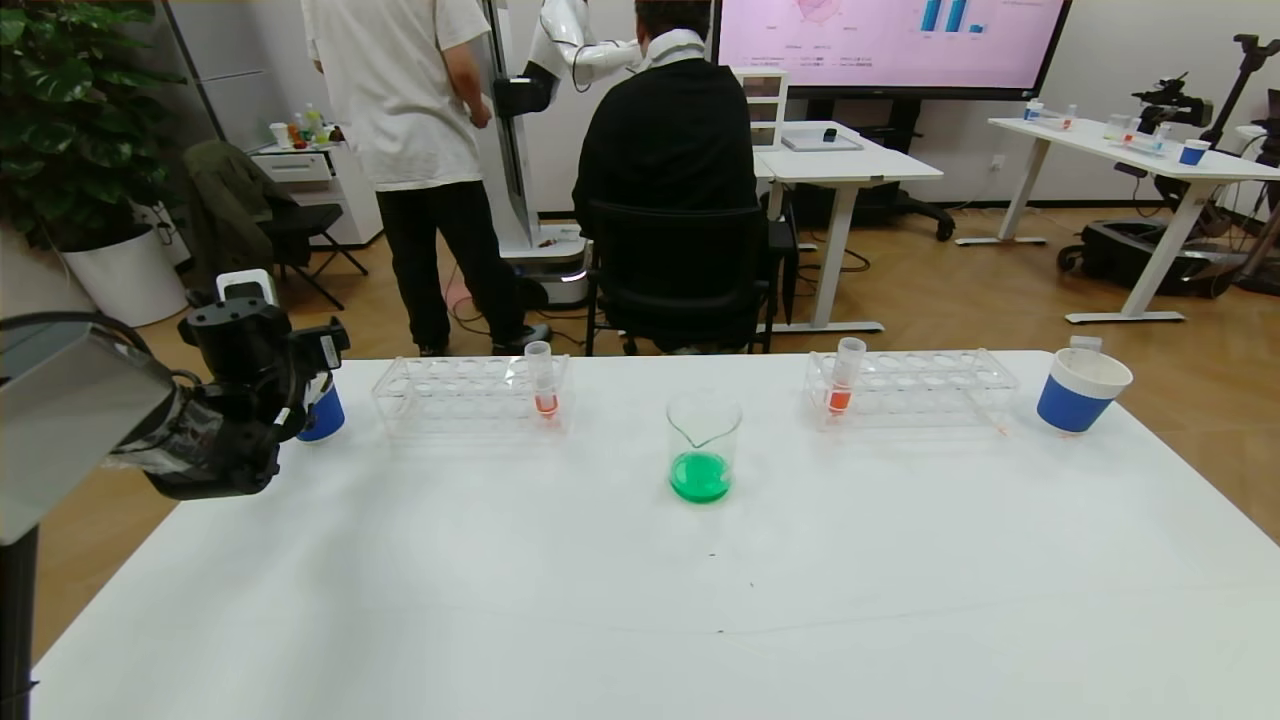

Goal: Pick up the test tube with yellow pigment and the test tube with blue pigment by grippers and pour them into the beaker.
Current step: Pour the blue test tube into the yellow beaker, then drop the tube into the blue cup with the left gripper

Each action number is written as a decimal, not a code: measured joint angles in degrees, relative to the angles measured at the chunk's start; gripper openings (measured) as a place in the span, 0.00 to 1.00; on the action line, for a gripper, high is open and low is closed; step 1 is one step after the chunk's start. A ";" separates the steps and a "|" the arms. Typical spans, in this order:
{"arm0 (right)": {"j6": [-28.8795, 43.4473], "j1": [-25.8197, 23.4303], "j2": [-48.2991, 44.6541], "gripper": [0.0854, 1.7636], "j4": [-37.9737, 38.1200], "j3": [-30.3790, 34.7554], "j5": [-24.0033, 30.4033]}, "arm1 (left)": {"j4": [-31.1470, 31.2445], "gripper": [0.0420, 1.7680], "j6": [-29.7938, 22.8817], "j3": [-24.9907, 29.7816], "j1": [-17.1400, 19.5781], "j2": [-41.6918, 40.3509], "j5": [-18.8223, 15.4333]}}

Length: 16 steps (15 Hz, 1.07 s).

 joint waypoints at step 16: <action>0.00 0.00 0.00 0.98 0.00 0.00 0.00 | 10.09 0.99 0.99 14.18 -16.01 -30.24 -12.24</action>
